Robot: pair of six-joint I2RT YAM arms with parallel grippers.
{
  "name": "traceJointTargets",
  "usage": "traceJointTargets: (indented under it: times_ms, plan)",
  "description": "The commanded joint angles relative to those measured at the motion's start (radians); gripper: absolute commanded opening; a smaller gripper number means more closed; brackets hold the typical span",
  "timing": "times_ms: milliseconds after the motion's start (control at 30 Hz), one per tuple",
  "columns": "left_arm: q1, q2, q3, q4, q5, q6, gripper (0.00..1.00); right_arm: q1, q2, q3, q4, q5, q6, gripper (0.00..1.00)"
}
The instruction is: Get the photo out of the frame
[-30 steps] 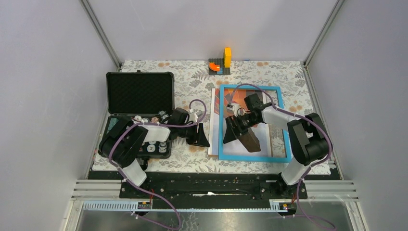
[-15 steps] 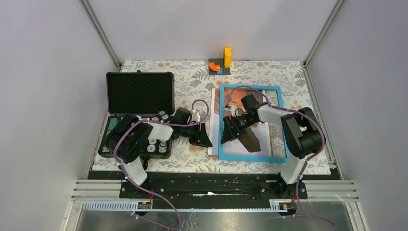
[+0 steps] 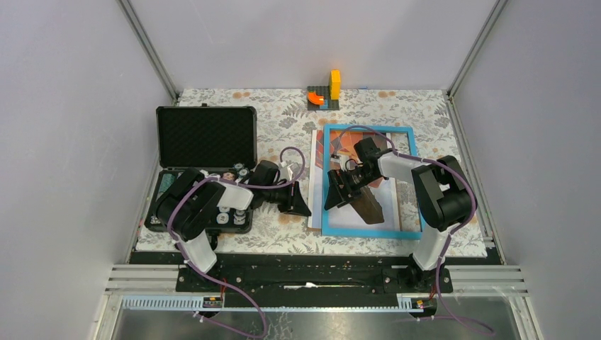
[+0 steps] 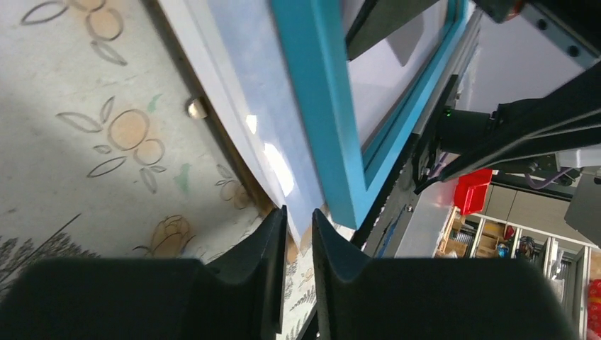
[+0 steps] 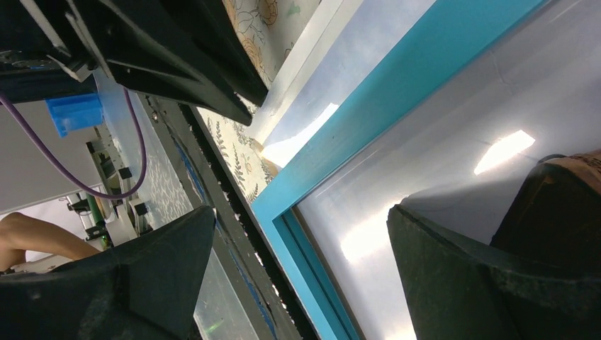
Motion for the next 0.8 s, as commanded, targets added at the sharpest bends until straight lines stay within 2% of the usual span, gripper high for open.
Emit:
traceJointTargets:
  times_ms: [0,200,333,433,533,600,767]
  plan:
    - [-0.023,-0.065,-0.015,0.145,0.078,-0.05,0.21,0.01,0.057,-0.01,-0.005,0.12,-0.035,1.0]
    - [-0.033,-0.061,-0.006,0.121,0.059,-0.036,0.2,0.01,0.058,-0.009,-0.006,0.12,-0.037,1.0]
    - [-0.03,-0.035,0.021,0.074,0.056,-0.014,0.23,0.01,0.056,-0.009,-0.009,0.126,-0.037,1.0]
    - [-0.013,-0.084,0.013,-0.02,-0.007,0.034,0.31,0.01,0.057,-0.009,-0.012,0.134,-0.039,1.0]
    - [-0.004,-0.121,0.022,-0.181,-0.117,0.123,0.32,0.01,0.06,-0.007,-0.015,0.139,-0.042,1.0]
    - [-0.005,-0.125,0.02,-0.216,-0.167,0.136,0.32,0.01,0.063,-0.007,-0.018,0.139,-0.04,1.0]
    - [-0.009,-0.073,0.038,-0.199,-0.179,0.112,0.31,0.01,0.066,-0.005,-0.02,0.14,-0.041,1.0]
